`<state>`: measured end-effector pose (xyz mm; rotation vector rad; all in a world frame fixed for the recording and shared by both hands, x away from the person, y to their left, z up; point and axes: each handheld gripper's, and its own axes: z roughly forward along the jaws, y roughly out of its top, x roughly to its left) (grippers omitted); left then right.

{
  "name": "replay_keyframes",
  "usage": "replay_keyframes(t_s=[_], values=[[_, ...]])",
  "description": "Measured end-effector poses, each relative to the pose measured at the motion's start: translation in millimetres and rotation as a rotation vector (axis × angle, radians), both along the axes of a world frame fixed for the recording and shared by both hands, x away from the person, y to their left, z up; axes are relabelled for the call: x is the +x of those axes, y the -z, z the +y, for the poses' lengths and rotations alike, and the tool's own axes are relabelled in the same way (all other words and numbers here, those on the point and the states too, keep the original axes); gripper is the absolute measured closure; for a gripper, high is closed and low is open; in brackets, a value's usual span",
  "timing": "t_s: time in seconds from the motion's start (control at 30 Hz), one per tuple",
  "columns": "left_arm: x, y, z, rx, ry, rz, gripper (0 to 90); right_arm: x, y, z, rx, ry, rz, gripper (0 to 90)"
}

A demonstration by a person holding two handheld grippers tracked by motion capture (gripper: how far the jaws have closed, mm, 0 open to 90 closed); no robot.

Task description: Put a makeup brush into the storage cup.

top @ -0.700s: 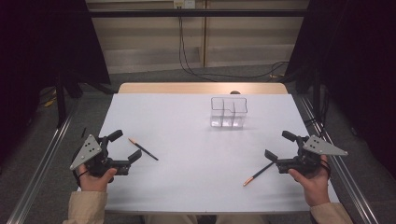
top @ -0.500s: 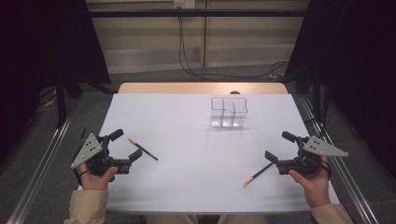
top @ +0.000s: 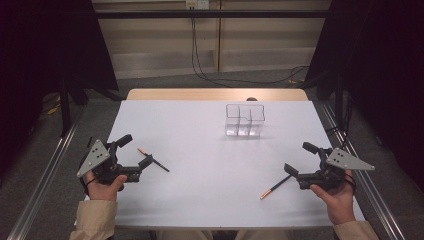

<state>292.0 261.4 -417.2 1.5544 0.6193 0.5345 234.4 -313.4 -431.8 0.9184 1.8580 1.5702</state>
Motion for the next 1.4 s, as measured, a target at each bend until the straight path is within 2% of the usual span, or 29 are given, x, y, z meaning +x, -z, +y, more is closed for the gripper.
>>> replay_keyframes(t_s=[0.2, 0.5, 0.93, 1.3, 1.4], values=[[1.4, -3.8, -1.0, -0.021, -0.014, -0.013, 0.0, 1.4, -0.6, 1.7, -0.002, -0.007, -0.001, 0.0], [5.5, -5.9, -3.6, -0.011, -0.026, -0.018, 0.0, -0.4, -2.1, 2.0, -0.005, -0.006, -0.006, 0.0], [26.1, -6.0, -10.5, 0.003, -0.029, -0.021, 0.1, -2.0, 0.3, 1.0, -0.010, -0.006, 0.000, 0.0], [43.8, -3.1, -17.5, -0.010, -0.035, -0.004, 0.0, -1.5, 2.0, -1.6, -0.005, -0.010, -0.001, 0.0], [48.2, -1.5, -19.9, 0.002, -0.036, 0.003, 0.0, -0.1, 2.4, -0.3, -0.001, -0.015, 0.005, 0.0]])
